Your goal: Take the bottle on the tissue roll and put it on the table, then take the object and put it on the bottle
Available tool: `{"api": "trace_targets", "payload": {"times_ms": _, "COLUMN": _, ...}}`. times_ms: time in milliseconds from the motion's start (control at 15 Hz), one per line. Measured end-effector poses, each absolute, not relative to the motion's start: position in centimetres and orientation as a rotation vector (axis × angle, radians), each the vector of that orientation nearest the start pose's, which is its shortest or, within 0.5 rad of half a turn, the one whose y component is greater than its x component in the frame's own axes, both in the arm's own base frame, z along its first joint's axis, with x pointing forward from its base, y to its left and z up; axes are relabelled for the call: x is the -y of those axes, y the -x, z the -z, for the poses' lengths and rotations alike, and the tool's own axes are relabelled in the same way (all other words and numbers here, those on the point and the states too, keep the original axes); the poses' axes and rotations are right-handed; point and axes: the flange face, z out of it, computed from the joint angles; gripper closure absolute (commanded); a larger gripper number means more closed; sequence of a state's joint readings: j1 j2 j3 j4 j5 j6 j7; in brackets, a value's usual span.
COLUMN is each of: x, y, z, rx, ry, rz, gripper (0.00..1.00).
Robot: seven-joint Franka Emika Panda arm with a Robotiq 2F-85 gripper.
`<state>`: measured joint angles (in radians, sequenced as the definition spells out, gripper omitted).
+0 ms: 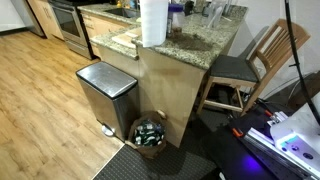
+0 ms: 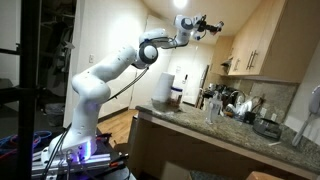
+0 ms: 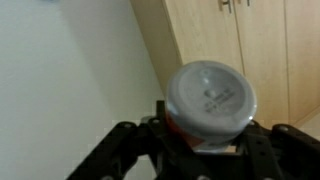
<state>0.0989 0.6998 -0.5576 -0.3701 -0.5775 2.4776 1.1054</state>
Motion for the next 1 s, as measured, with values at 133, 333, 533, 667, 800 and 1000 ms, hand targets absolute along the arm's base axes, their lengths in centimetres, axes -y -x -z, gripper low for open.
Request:
{"api": "trace_targets", "payload": {"times_ms": 133, "x": 6.9, "y": -67.3, "z": -85.8, "rx": -1.189, "ry": 1.918, "rz": 2.622, "gripper": 0.75}}
{"api": "trace_targets", "payload": {"times_ms": 333, "x": 12.7, "y": -68.3, "z": -83.4, "rx": -1.358, "ry": 1.767, "rz": 2.742, "gripper": 0.75}}
{"api": "trace_targets", "payload": {"times_ms": 533, "x": 16.0, "y": -69.4, "z": -80.4, "rx": -1.641, "ry": 1.668, "rz": 2.617, "gripper": 0.75}}
{"api": "trace_targets", "payload": {"times_ms": 667, "x": 16.1, "y": -70.1, "z": -78.9, "rx": -1.800, "ry": 1.603, "rz": 2.505, "gripper": 0.75}}
{"api": "trace_targets", "payload": {"times_ms": 800, "x": 15.3, "y": -70.3, "z": -78.0, "rx": -1.937, "ry": 1.526, "rz": 2.393, "gripper": 0.75}}
{"api": "trace_targets", "payload": {"times_ms": 1000, "x": 13.7, "y": -70.3, "z": -77.3, "rx": -2.106, "ry": 1.400, "rz": 2.237, "gripper": 0.75}}
